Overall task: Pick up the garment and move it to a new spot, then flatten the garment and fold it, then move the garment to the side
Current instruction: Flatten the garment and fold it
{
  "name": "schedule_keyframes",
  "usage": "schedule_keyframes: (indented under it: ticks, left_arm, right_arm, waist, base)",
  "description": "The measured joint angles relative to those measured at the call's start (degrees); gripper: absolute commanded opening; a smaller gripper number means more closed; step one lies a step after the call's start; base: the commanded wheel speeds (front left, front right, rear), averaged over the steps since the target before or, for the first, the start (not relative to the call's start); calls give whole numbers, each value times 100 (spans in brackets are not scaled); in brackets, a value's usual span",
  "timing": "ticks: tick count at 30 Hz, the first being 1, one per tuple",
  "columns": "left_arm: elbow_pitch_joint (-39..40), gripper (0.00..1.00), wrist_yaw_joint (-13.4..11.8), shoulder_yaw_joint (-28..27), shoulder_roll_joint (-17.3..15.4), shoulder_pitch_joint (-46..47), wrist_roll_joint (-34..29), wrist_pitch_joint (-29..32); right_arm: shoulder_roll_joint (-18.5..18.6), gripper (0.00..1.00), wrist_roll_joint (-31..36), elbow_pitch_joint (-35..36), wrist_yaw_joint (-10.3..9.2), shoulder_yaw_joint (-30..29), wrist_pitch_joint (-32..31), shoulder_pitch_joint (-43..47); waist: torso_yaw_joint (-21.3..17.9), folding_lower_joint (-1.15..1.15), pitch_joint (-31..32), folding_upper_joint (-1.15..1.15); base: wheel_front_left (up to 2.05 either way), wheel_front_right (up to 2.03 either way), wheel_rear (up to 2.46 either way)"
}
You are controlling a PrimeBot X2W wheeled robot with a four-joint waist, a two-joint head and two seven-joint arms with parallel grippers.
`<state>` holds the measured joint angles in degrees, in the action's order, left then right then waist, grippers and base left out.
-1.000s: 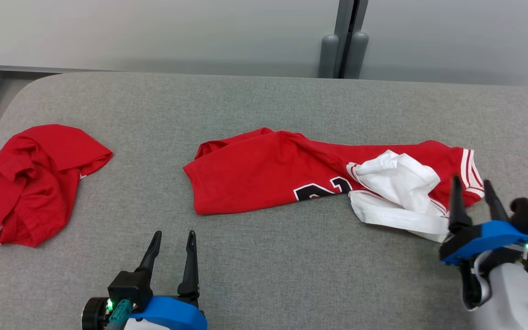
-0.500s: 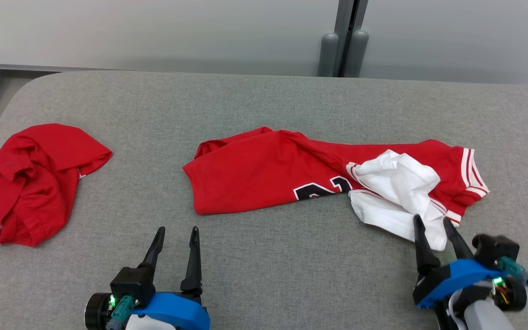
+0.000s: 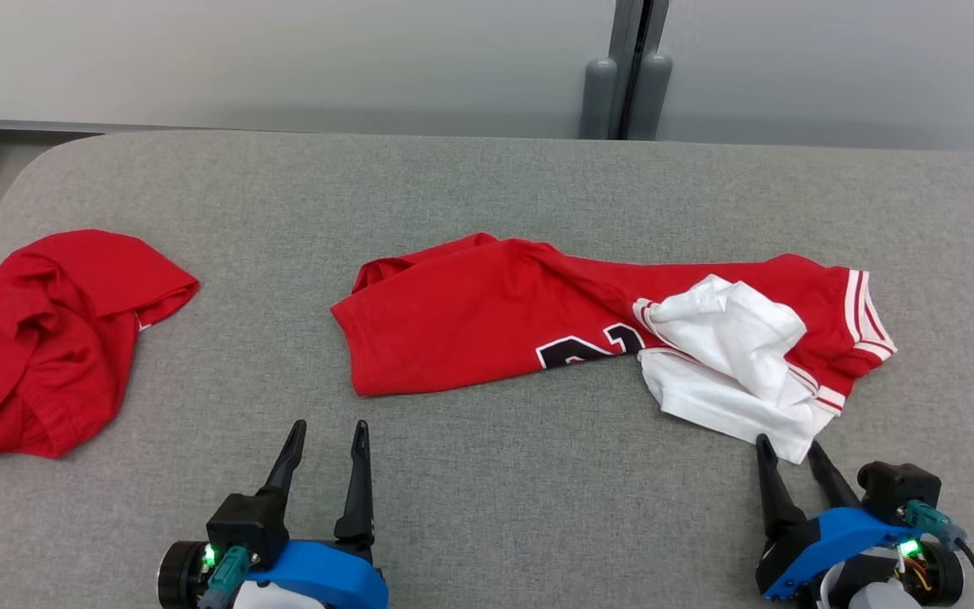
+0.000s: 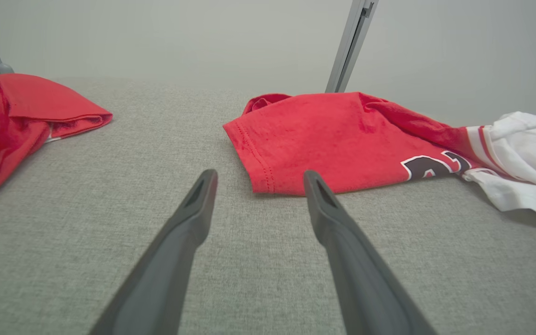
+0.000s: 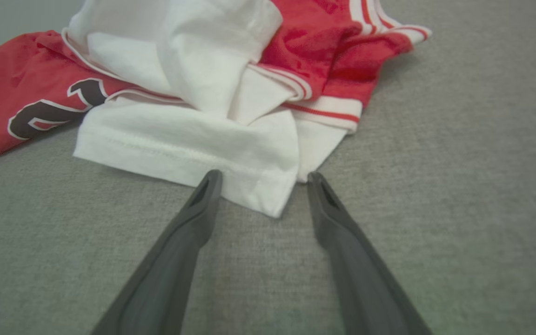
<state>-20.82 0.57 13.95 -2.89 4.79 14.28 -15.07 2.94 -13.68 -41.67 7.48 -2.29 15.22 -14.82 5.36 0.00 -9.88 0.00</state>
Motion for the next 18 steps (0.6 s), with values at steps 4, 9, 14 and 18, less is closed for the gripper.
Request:
schedule_keyframes:
  ticks: [4, 9, 14, 18]
  left_arm:
    - [-21, 100, 7, 8, 0, -2, -18, 0]
    - [-70, 100, 5, -1, 0, -8, -24, 0]
    - [-81, 100, 4, -44, -1, -108, -22, 1]
    - [-80, 100, 7, -80, -2, -128, -21, 0]
  right_arm:
    - [1, 0, 14, 1, 0, 90, -1, -5]
    - [-10, 0, -75, 185, 1, 171, -9, 0]
    - [-8, 0, -672, 933, 0, 386, -10, 64]
    - [-14, 0, -750, 1852, 0, 597, -10, -32]
  waist:
    - [28, 0, -5, 0]
    - [35, 1, 35, 0]
    - [-33, 0, 165, 0]
    - [-138, 0, 296, 0]
  base:
    - [0, 0, 0]
    - [0, 0, 0]
    - [0, 0, 0]
    - [0, 0, 0]
